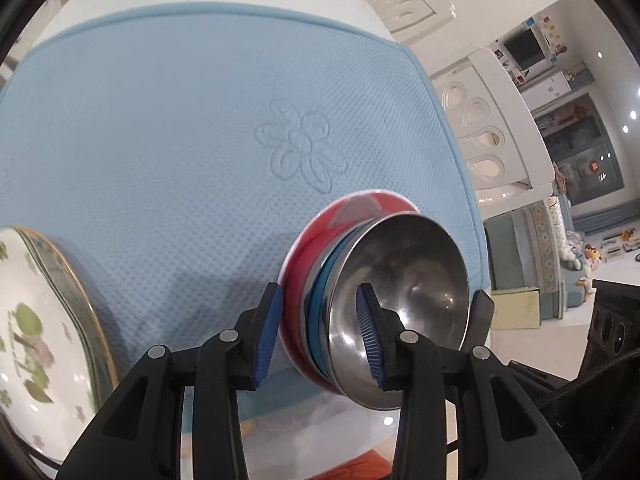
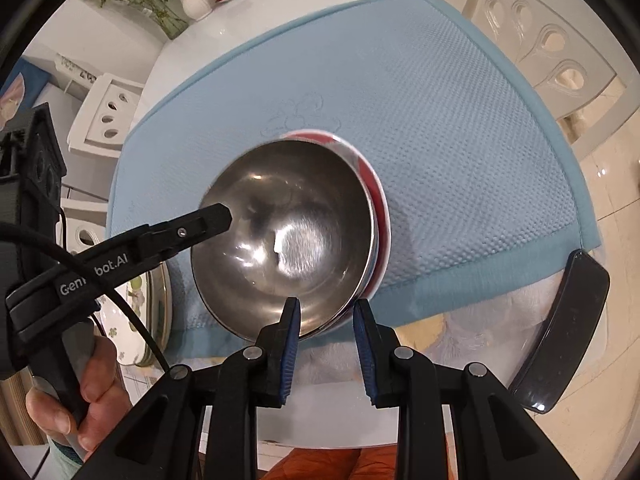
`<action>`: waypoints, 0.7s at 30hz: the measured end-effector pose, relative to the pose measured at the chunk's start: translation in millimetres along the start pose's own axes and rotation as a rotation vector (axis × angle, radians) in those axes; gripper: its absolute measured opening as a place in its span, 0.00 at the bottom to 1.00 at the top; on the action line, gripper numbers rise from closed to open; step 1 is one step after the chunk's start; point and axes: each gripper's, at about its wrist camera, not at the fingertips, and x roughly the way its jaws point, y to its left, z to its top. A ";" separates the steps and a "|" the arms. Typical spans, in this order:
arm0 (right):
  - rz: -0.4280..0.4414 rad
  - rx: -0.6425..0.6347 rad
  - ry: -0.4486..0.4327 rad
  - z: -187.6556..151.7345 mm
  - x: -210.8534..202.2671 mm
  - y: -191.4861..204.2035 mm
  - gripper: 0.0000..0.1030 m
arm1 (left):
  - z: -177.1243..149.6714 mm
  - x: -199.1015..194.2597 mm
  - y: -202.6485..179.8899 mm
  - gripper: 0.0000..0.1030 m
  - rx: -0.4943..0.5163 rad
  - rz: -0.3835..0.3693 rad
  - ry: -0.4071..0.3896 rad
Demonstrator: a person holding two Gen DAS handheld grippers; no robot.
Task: Organize plates and bowls
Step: 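Lower the blue-sided bowl into the stacked bowls, then open both grippers and move them to the rim of the bowl stack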
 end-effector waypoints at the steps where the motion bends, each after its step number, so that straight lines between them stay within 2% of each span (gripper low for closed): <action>1: 0.009 0.006 0.003 -0.7 0.7 -0.4 0.26 | -2.4 -1.0 0.6 0.34 -0.001 0.007 -0.004; 5: 0.039 0.002 -0.016 -4.2 -7.9 -0.8 0.26 | -11.7 -15.6 -1.3 0.34 0.011 0.019 -0.048; 9: 0.067 -0.016 -0.069 -13.0 -25.6 3.6 0.26 | -22.2 -42.0 -6.9 0.34 0.030 0.058 -0.137; 12: 0.067 -0.045 -0.119 -21.7 -43.9 8.5 0.26 | -34.3 -64.6 -16.8 0.34 0.070 0.109 -0.207; 16: 0.045 -0.092 -0.179 -30.4 -66.3 20.5 0.26 | -46.1 -91.5 -27.7 0.34 0.098 0.135 -0.278; 18: 0.038 -0.108 -0.208 -35.6 -77.0 26.6 0.30 | -51.7 -104.1 -31.1 0.34 0.107 0.139 -0.306; 21: 0.035 -0.116 -0.248 -43.2 -88.9 36.3 0.52 | -58.4 -117.7 -35.1 0.34 0.118 0.142 -0.335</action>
